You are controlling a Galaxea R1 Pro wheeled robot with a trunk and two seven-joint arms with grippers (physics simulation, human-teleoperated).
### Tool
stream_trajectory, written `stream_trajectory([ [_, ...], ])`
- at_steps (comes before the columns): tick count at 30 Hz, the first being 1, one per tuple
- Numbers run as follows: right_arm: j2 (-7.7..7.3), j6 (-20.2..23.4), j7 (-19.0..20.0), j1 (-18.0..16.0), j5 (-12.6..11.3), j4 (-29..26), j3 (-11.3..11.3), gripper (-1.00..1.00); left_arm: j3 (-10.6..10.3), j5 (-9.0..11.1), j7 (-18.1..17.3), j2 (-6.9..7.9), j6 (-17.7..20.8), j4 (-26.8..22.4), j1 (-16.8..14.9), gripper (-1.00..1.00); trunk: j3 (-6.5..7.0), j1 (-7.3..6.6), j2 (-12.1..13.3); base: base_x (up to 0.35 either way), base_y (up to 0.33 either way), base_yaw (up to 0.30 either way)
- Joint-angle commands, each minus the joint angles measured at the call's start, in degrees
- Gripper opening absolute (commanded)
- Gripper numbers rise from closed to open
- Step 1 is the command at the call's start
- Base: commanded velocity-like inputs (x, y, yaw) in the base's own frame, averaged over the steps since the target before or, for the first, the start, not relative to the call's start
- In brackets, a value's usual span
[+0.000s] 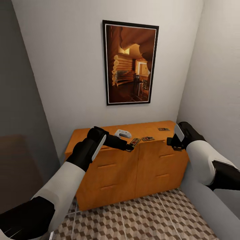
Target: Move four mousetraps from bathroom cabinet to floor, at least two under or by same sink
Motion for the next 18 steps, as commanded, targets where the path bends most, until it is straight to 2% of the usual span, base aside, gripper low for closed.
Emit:
stream_trajectory([
  [1,0.12,0.2,0.0,0.0,0.1,0.0,-0.5,-1.00,0.0,-0.1,-0.2,-0.01,0.3,0.0,-0.1,-1.00,-0.07,-0.04,0.0,-0.345,0.000,0.000],
  [8,0.41,-0.4,1.4,0.3,0.2,0.2,-0.5,-1.00,0.0,0.0,-0.2,-0.01,0.3,0.2,-0.1,-1.00,-0.07,-0.04,0.0,-0.345,0.000,0.000],
  [9,2.58,-3.4,1.6,0.4,0.3,0.2,-0.4,-1.00,0.0,0.0,-0.2,0.01,0.3,0.6,-0.1,-1.00,-0.07,-0.04,0.0,-0.345,0.000,0.000],
  [10,2.94,-4.0,1.6,0.4,0.3,0.2,-0.4,-1.00,0.0,-0.1,-0.2,0.03,0.3,0.8,-0.1,-1.00,-0.07,-0.04,0.0,-0.345,0.000,0.000],
  [18,3.24,-6.5,1.6,3.5,0.4,0.2,-0.4,-1.00,0.0,-0.1,-0.2,0.01,0.3,2.8,-0.1,-1.00,-0.07,-0.04,0.0,-0.345,0.000,0.000],
])
